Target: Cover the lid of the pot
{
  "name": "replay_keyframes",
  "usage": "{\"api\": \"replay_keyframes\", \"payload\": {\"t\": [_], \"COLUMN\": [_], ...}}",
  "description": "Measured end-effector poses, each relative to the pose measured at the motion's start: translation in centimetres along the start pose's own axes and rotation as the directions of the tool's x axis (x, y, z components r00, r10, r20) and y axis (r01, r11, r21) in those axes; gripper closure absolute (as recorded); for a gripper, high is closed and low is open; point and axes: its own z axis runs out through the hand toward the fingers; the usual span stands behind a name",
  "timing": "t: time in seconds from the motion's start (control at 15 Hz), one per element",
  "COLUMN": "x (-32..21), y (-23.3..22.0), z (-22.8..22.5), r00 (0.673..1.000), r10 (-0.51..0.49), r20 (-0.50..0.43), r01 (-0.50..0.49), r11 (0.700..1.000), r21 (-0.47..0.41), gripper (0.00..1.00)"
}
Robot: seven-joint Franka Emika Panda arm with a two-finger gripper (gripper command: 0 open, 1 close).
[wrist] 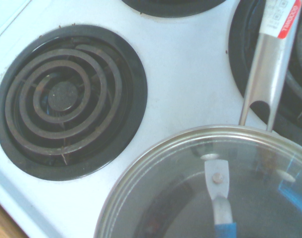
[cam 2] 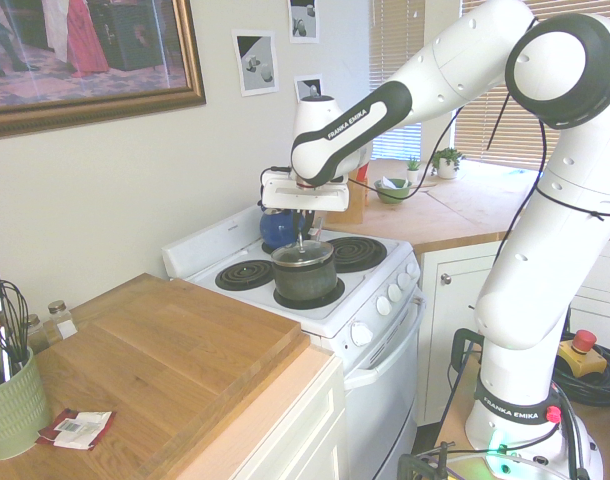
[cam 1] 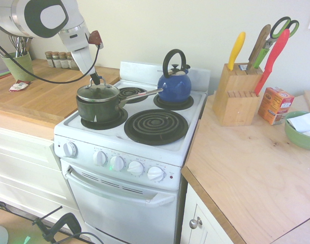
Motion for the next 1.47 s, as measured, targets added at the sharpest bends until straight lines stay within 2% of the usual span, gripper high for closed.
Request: {"api": "replay_keyframes", "payload": {"t": [0.6,1.13,1.27,1.47], "x": [-0.7,-1.0,-1.0,-1.4], "y": [0.4,1.6,1.6,2.8], "z": [-1.1,-0.1,0.0,0.2], "r00": [0.999,0.999,0.999,0.998], "r10": [-0.034,-0.043,-0.047,-0.051], "r20": [0.0,-0.002,-0.009,-0.04], "r01": [0.034,0.043,0.047,0.055], "r11": [0.999,0.999,0.999,0.994], "r21": [0.019,0.001,0.019,0.098], "gripper": [1.0,1.0,1.0,1.0]}}
